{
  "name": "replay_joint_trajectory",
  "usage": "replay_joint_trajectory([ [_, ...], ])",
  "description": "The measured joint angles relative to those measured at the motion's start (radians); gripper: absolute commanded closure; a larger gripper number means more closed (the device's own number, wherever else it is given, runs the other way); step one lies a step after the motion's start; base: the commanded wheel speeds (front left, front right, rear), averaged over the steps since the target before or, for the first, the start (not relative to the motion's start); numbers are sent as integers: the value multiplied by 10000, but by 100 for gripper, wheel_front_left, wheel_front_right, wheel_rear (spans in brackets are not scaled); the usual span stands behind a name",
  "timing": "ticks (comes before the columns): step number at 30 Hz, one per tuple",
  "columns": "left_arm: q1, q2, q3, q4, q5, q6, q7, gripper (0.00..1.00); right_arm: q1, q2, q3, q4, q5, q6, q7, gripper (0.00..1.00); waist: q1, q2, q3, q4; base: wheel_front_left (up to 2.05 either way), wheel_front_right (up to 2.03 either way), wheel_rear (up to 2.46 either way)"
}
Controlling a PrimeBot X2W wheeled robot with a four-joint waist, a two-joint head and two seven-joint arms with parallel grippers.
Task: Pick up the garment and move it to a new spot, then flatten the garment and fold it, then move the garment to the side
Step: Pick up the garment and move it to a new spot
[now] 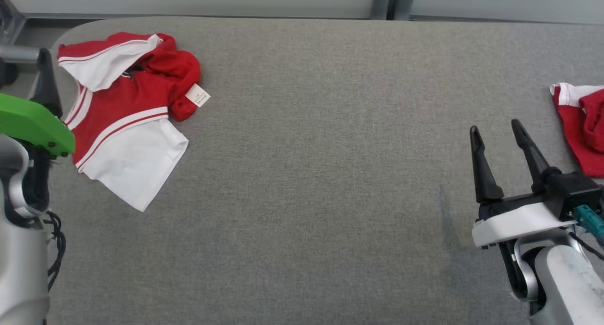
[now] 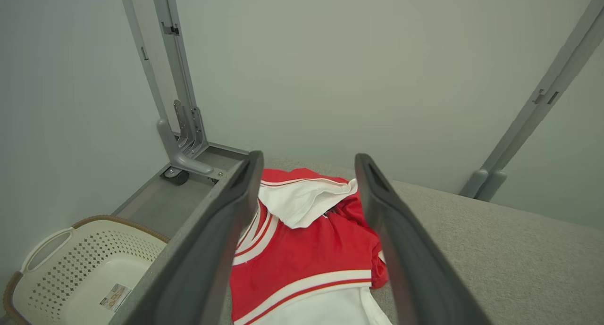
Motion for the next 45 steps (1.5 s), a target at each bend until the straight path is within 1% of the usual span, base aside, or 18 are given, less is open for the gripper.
replay_joint_trajectory([
  [2, -317, 127, 180, 224, -297, 0, 428, 0, -133, -38, -163, -201, -17, 0, 29, 0, 0, 0, 258, -222, 0, 0, 0],
  [8, -1277, 616, 579, 556, -433, 2, 1281, 0, -490, -119, -408, -775, -109, -2, 46, 0, 0, 0, 1097, -832, 0, 0, 0],
  [13, -1985, 732, 759, 752, -690, 8, 1724, 0, -852, -123, -495, -1221, -167, 0, 107, 0, 0, 0, 1859, -1232, 0, 0, 0],
  [17, -2437, 740, 744, 943, -779, 13, 1814, 0, -1128, -127, -552, -1371, -205, -2, 111, 0, 0, 0, 2473, -1455, 0, 0, 0],
  [27, -2642, 807, 462, 1987, -727, 12, 2230, 0, -1562, -163, -550, -1511, -343, 0, 111, 0, 1, 0, 3565, -1676, 0, 0, 0],
  [31, -2731, 993, 282, 2431, -447, 12, 2406, 0, -1583, -198, -545, -1513, -439, -2, 113, 0, 1, 0, 3746, -1680, 0, 0, 0],
  [33, -2732, 1011, 276, 2606, -412, 12, 2491, 0, -1618, -201, -522, -1519, -443, 0, 117, 0, 1, 0, 3789, -1680, 0, 0, 0],
  [37, -2758, 1246, 305, 2790, -397, 12, 2650, 0, -1745, -234, -474, -1628, -506, 0, 132, 0, 1, 0, 3908, -1737, 0, 0, 0],
  [41, -2944, 1246, 293, 3047, -314, 13, 2612, 0, -1754, -293, -504, -1664, -535, 0, 163, 0, 1, 0, 4038, -1798, 0, 0, 0],
  [42, -2994, 1246, 293, 3074, -282, 13, 2543, 25, -1754, -299, -510, -1662, -539, 0, 163, 0, 1, 0, 4059, -1806, 0, 0, 0],
  [44, -3065, 1250, 286, 3122, -165, 13, 2439, 99, -1755, -305, -522, -1662, -546, 0, 163, 0, 1, 0, 4086, -1812, 0, 0, 0],
  [45, -3106, 1252, 280, 3181, -140, 13, 2364, 100, -1755, -305, -522, -1659, -546, 0, 163, 0, 1, 0, 4094, -1811, 0, 0, 0],
])
